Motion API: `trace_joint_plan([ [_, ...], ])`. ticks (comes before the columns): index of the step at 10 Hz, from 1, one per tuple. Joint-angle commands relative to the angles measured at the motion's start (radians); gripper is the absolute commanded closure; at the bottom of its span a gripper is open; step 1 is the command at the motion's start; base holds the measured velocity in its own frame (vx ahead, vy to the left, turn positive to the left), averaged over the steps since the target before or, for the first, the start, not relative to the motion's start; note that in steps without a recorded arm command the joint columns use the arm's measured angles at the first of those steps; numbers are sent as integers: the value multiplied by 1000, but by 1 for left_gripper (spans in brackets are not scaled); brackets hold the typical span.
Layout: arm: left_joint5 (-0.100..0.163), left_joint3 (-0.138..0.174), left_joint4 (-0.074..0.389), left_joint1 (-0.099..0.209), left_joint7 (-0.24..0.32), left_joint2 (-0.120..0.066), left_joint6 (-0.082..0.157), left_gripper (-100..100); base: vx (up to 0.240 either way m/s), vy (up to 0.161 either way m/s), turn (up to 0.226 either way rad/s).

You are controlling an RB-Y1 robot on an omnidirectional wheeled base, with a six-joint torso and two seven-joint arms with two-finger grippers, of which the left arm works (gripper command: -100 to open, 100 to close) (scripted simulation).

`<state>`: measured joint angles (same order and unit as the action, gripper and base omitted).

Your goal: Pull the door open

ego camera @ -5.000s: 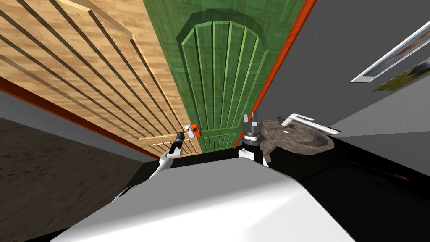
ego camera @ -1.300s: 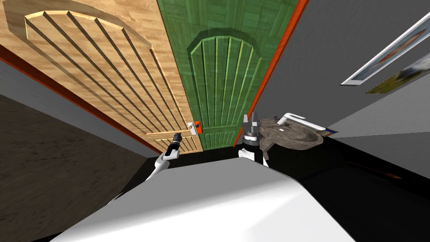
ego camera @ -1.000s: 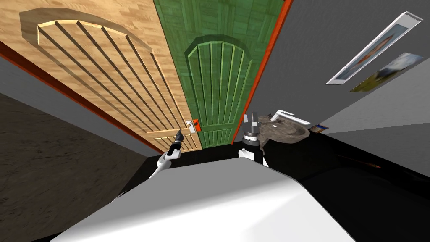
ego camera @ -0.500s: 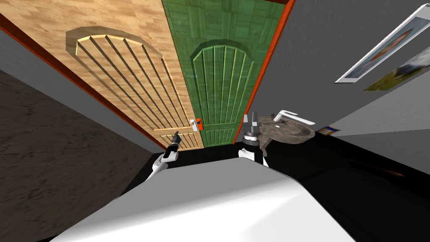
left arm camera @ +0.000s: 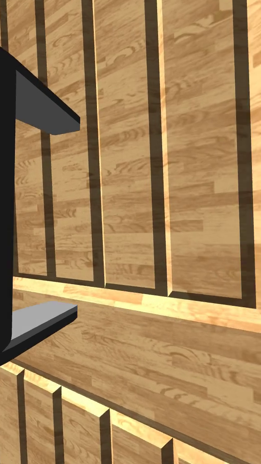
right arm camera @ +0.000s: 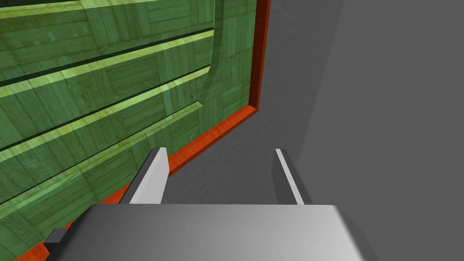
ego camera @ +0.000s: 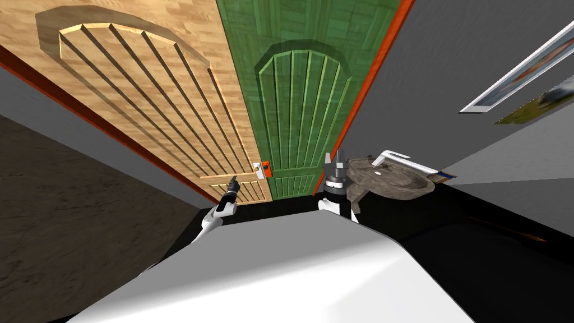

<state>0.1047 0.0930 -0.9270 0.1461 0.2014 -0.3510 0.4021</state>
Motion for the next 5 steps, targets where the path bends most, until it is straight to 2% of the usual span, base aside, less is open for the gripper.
trace_joint_plan([
  [1, -2, -9, -12, 11, -1, 11, -4, -100, 188, -35, -104],
  [3, -6, -26, -20, 30, -2, 31, -1, -100, 185, -55, -141],
  [4, -9, -42, -28, 45, -3, 48, 2, -100, 190, -173, -205],
  [5, -7, -33, -20, 39, -2, 36, -1, -100, 90, -85, -34],
])
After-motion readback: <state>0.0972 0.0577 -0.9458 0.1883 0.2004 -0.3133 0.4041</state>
